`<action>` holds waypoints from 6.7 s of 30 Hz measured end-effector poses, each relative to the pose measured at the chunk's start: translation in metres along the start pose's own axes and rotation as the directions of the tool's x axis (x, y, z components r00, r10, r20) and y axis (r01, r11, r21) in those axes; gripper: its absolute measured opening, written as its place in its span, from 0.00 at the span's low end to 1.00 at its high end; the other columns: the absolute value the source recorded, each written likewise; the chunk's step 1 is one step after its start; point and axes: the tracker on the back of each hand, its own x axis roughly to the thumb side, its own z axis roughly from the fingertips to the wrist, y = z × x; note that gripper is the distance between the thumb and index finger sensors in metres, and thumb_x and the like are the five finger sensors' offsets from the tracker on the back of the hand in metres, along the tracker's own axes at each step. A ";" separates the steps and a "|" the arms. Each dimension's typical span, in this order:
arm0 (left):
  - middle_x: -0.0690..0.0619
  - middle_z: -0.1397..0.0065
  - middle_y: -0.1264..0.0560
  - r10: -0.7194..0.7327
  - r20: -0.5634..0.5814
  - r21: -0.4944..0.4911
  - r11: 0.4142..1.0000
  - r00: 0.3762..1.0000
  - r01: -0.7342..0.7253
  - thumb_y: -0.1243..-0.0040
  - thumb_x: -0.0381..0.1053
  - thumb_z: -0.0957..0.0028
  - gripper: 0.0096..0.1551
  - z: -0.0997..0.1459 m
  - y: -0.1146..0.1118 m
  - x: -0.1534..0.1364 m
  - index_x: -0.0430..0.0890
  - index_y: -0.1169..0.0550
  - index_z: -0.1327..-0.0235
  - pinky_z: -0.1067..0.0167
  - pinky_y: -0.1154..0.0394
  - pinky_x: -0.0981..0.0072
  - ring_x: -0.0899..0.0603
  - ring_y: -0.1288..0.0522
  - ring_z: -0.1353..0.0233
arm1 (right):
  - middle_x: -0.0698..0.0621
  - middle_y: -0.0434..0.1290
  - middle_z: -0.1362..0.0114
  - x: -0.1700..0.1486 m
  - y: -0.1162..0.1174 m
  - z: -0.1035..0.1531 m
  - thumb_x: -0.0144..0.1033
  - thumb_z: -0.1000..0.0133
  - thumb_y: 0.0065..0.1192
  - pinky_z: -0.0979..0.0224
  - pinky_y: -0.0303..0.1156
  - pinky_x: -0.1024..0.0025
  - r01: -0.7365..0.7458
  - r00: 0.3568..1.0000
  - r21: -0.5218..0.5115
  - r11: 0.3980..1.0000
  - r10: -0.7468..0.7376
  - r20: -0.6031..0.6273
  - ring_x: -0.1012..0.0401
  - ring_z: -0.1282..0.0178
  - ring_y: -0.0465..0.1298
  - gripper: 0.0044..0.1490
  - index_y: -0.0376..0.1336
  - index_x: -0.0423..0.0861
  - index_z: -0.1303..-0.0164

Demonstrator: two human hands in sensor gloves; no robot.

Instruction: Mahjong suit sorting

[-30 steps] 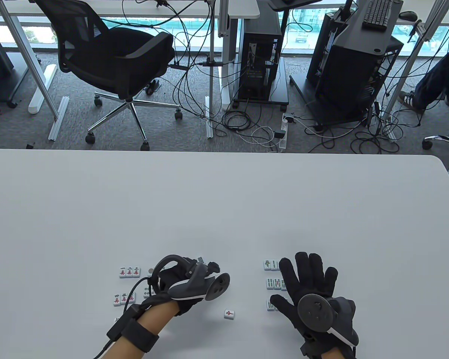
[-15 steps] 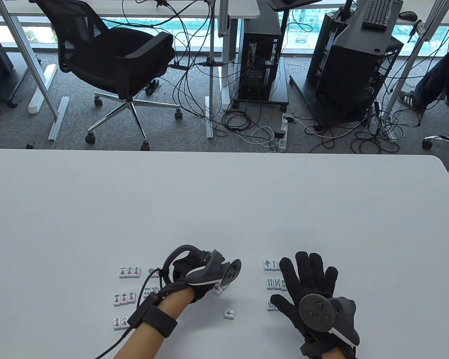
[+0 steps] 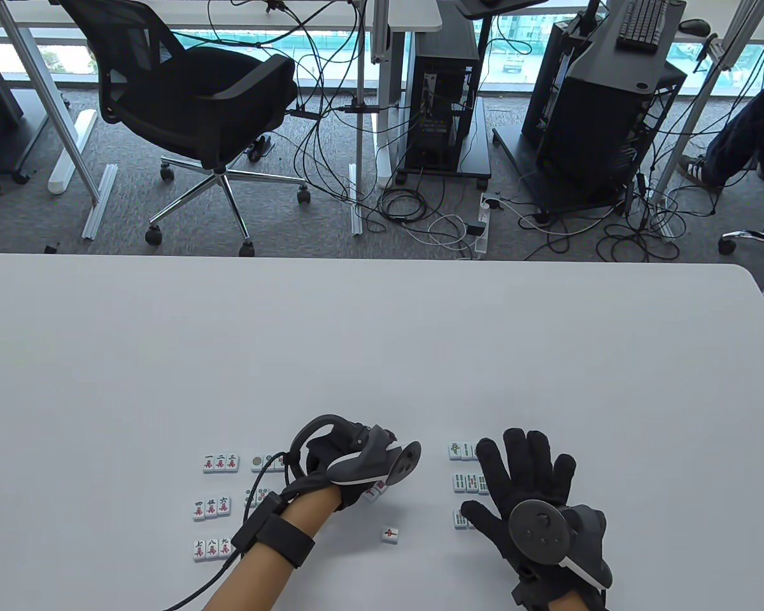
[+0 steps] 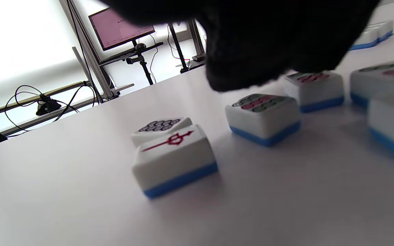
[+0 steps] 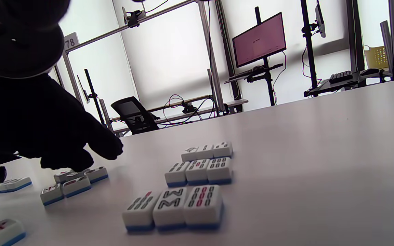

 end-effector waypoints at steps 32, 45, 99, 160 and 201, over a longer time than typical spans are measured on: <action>0.65 0.76 0.15 0.016 0.037 0.010 1.000 0.999 -0.016 0.28 0.61 0.69 0.34 0.017 0.019 -0.026 0.49 0.19 0.48 0.76 0.21 0.64 0.55 0.21 0.83 | 0.43 0.31 0.12 0.000 0.000 -0.001 0.67 0.46 0.46 0.23 0.29 0.28 0.000 1.000 0.005 1.000 0.000 -0.003 0.41 0.16 0.28 0.53 0.33 0.61 0.17; 0.66 0.76 0.15 0.089 -0.105 -0.139 0.985 0.990 -0.104 0.28 0.63 0.69 0.35 0.097 -0.021 -0.076 0.46 0.18 0.51 0.78 0.21 0.65 0.56 0.21 0.84 | 0.43 0.31 0.12 0.001 0.001 0.000 0.67 0.47 0.46 0.23 0.30 0.28 -0.033 0.999 0.009 0.999 0.033 -0.004 0.40 0.16 0.29 0.53 0.33 0.60 0.18; 0.66 0.76 0.14 0.029 -0.377 -0.119 0.990 0.926 -0.080 0.35 0.65 0.65 0.30 -0.014 -0.033 -0.075 0.51 0.16 0.54 0.78 0.21 0.65 0.55 0.20 0.83 | 0.43 0.31 0.12 0.003 -0.001 0.000 0.67 0.46 0.46 0.23 0.30 0.28 -0.009 1.000 0.009 1.000 0.009 0.003 0.41 0.16 0.29 0.53 0.33 0.60 0.17; 0.66 0.75 0.15 0.080 -0.079 -0.184 0.978 0.994 -0.094 0.31 0.66 0.70 0.37 0.158 -0.056 -0.065 0.47 0.18 0.51 0.77 0.21 0.65 0.55 0.20 0.83 | 0.43 0.30 0.12 0.005 0.002 0.000 0.67 0.46 0.46 0.23 0.30 0.28 -0.038 0.999 0.016 0.999 0.038 0.004 0.40 0.16 0.28 0.53 0.32 0.60 0.18; 0.66 0.75 0.15 -0.026 -0.006 -0.205 0.978 1.000 0.024 0.29 0.63 0.68 0.33 -0.005 -0.015 -0.006 0.49 0.17 0.52 0.77 0.21 0.65 0.55 0.21 0.83 | 0.43 0.30 0.12 0.005 0.000 0.000 0.67 0.46 0.46 0.23 0.29 0.28 0.000 1.000 0.005 1.000 -0.001 0.014 0.41 0.16 0.28 0.53 0.32 0.61 0.18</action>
